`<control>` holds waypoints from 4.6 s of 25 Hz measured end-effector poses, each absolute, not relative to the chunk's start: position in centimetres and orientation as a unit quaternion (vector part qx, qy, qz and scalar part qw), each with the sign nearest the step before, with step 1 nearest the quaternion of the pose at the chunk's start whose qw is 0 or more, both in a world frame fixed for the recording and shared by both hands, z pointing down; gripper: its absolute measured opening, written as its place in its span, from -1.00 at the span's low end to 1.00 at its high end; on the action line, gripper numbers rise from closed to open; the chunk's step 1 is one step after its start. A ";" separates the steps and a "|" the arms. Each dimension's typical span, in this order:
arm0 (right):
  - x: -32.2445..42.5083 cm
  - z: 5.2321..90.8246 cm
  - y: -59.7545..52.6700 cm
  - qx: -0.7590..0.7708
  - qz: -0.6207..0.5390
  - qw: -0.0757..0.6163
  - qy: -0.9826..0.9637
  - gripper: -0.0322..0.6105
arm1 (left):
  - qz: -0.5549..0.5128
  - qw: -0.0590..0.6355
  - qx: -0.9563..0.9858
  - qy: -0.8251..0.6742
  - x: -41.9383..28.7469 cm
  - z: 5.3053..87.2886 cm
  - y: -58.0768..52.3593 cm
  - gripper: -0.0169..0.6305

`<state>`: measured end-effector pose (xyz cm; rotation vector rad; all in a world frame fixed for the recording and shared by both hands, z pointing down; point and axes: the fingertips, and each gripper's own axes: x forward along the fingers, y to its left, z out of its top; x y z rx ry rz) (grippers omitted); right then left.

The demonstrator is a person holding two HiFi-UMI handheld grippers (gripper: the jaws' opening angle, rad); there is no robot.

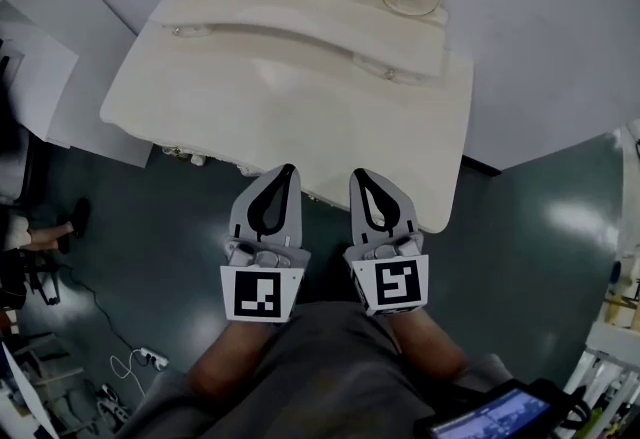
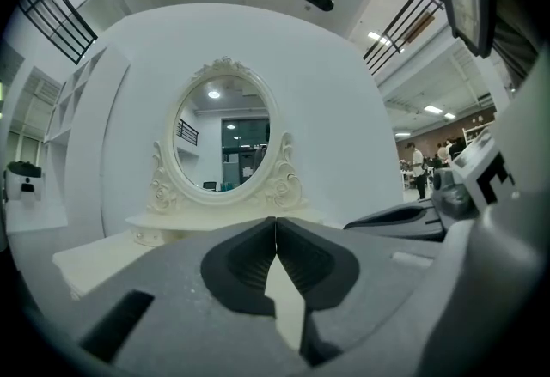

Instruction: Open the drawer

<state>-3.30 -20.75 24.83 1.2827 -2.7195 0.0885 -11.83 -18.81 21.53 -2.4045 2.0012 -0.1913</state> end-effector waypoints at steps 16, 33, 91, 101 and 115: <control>-3.2 32.5 -10.7 0.488 0.090 0.099 -0.862 -0.86 | -0.101 -0.066 -0.807 0.578 -11.2 32.3 -11.8 -0.90; 0.9 41.6 -8.2 0.530 0.149 0.148 -0.822 -0.86 | -0.109 -0.091 -0.806 0.575 -10.7 45.2 -14.2 -0.39; 3.8 44.1 -5.9 0.547 0.160 0.175 -0.803 -0.86 | -0.122 -0.105 -0.792 0.589 -10.2 50.4 -13.5 -0.55; 1.2 43.4 -4.4 0.546 0.146 0.167 -0.808 -0.86 | -0.146 -0.102 -0.805 0.566 -10.7 51.0 -10.3 -0.55; -1.2 41.0 0.0 0.560 0.125 0.146 -0.806 -0.86 | -0.150 -0.108 -0.816 0.547 -10.9 51.4 -5.4 -0.55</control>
